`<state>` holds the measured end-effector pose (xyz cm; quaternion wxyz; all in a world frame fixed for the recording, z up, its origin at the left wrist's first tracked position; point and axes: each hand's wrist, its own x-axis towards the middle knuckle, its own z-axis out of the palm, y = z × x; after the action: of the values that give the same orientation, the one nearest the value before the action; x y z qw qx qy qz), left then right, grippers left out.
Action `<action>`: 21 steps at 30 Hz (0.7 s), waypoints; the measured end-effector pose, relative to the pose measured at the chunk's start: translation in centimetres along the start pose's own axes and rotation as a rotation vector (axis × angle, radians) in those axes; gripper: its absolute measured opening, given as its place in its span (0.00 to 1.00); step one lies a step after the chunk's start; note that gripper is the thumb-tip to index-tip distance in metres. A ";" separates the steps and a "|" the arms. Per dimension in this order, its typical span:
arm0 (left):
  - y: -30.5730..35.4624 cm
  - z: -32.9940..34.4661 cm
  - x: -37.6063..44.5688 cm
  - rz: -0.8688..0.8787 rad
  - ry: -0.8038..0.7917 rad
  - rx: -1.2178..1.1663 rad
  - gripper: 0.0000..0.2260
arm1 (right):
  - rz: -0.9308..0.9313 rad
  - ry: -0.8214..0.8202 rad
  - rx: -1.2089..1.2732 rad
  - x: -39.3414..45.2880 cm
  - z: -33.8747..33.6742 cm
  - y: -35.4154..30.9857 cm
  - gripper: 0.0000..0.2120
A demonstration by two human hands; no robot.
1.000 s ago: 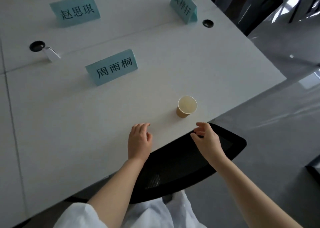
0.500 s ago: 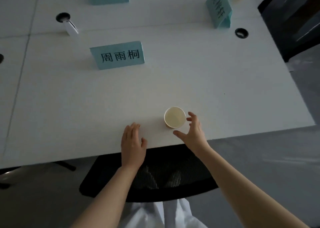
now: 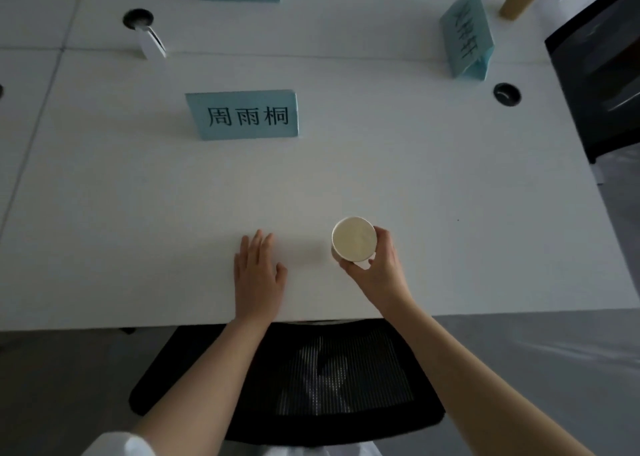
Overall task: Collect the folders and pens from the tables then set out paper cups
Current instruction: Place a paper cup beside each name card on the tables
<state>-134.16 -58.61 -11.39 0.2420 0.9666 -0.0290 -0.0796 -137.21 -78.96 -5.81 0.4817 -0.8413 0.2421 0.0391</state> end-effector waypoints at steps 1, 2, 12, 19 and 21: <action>0.0 -0.1 0.7 -0.001 0.006 0.000 0.25 | 0.006 0.007 0.006 0.6 -0.1 -0.4 0.33; 0.0 -0.2 1.7 0.007 0.014 0.011 0.25 | 0.011 0.017 0.010 1.6 -0.1 -0.9 0.32; -0.5 0.8 8.7 -0.001 0.054 0.149 0.25 | -0.098 0.049 -0.026 12.3 0.8 -6.7 0.32; -0.8 1.8 9.0 0.013 0.147 0.241 0.26 | -0.086 0.050 -0.039 21.4 2.9 -10.9 0.33; -0.8 1.8 8.9 0.018 0.169 0.256 0.26 | -0.084 0.059 -0.046 22.8 3.6 -11.2 0.34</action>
<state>-125.69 -59.55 -14.58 0.1191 0.9925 -0.0272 0.0085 -111.53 -79.70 -5.65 0.4562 -0.8623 0.2197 -0.0007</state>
